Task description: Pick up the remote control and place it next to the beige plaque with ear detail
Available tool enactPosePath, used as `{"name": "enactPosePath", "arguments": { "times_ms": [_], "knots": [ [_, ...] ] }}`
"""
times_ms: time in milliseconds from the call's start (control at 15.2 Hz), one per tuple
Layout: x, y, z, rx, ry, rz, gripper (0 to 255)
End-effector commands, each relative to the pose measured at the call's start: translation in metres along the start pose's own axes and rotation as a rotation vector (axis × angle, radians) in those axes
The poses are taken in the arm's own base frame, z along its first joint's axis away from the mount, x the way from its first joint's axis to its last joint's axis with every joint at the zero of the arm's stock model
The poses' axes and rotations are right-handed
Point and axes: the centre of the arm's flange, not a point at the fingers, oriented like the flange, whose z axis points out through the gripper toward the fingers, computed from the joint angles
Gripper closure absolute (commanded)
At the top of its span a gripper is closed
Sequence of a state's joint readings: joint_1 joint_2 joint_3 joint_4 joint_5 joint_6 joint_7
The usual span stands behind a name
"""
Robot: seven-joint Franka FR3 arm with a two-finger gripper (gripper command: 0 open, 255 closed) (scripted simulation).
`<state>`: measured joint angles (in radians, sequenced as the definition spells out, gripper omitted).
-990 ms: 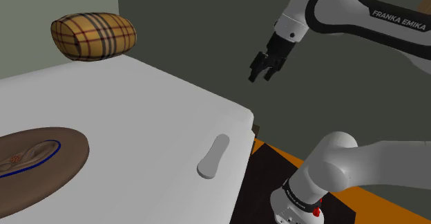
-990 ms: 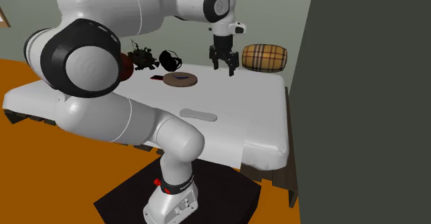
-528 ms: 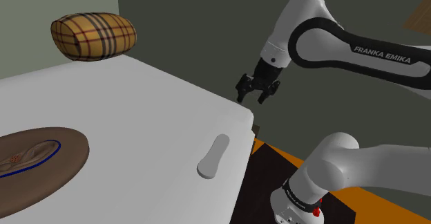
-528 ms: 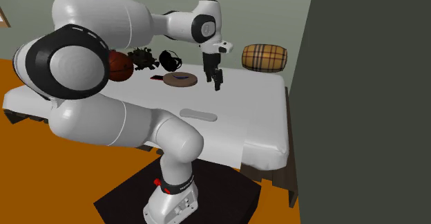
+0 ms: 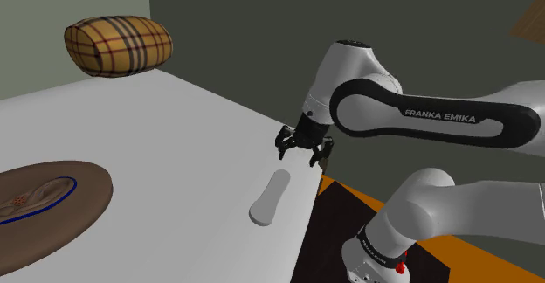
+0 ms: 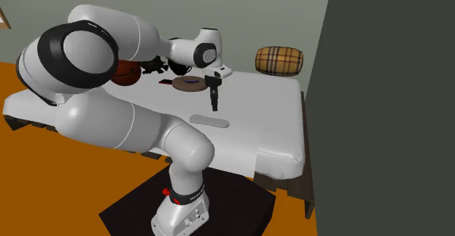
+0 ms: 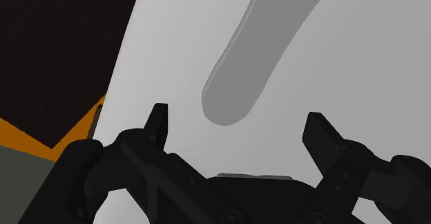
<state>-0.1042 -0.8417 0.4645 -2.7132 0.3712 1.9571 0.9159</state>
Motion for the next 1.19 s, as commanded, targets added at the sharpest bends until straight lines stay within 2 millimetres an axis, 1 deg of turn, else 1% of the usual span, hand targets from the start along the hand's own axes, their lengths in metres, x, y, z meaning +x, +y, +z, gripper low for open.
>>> {"name": "enactPosePath", "arguments": {
  "times_ms": [0, 264, 330, 792, 858, 1122],
  "knots": [
    [-0.012, -0.011, 0.021, -0.009, -0.007, 0.099, 0],
    [-0.029, -0.036, 0.065, -0.028, -0.02, 0.282, 0],
    [-0.031, -0.039, 0.07, -0.031, -0.022, 0.306, 0],
    [-0.032, -0.038, 0.107, -0.031, -0.022, 0.306, 0],
    [-0.032, -0.038, 0.11, -0.031, -0.022, 0.306, 0],
    [-0.032, -0.038, 0.11, -0.031, -0.022, 0.306, 0]
  ]
}}
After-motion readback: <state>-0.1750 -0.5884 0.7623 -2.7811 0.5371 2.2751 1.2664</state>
